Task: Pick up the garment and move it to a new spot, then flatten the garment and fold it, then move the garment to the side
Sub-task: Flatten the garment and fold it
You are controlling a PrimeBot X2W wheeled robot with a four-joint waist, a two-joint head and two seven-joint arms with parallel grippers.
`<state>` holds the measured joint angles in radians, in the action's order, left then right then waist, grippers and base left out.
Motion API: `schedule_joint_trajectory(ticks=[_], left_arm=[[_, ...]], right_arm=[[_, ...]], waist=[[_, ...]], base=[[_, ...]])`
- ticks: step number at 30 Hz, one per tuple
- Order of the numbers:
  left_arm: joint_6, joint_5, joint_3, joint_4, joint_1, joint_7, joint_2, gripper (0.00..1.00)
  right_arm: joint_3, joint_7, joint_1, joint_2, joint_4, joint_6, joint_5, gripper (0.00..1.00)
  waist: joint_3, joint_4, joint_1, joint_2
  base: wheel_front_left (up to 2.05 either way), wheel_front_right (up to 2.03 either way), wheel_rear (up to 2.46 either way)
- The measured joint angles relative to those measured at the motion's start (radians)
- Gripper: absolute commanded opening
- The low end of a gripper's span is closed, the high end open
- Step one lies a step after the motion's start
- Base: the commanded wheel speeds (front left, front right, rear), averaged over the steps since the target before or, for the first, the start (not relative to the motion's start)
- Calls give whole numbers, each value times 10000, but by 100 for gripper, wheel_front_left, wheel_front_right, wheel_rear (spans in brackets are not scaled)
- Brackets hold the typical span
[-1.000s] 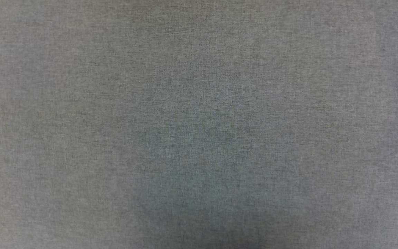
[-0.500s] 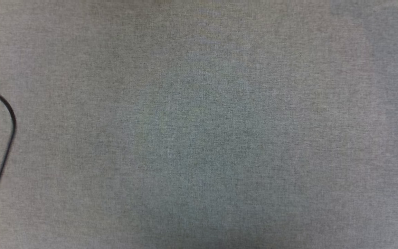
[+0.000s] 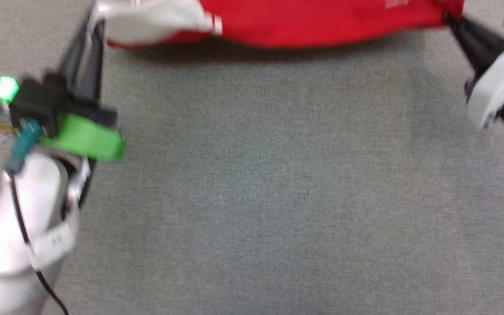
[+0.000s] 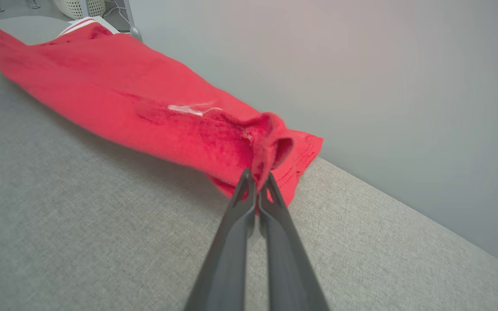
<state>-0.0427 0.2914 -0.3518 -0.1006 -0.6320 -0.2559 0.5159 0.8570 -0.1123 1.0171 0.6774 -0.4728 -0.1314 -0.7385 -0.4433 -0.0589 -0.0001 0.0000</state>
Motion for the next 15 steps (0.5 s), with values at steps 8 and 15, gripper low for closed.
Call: schedule_joint_trajectory(ticks=[8, 15], left_arm=[[-422, 324, -384, 466, 3351, 35, 13, 0], [-610, 838, -656, 642, 5104, 311, -4, 0]], right_arm=[[46, -222, -2664, 516, 493, 0, -293, 0], [-397, -280, -4925, 846, 1064, 0, -307, 0]], waist=[[1213, -48, 0, 0], [2172, -113, -1, 0]], base=[[0, 0, 0], [0, 0, 0]])
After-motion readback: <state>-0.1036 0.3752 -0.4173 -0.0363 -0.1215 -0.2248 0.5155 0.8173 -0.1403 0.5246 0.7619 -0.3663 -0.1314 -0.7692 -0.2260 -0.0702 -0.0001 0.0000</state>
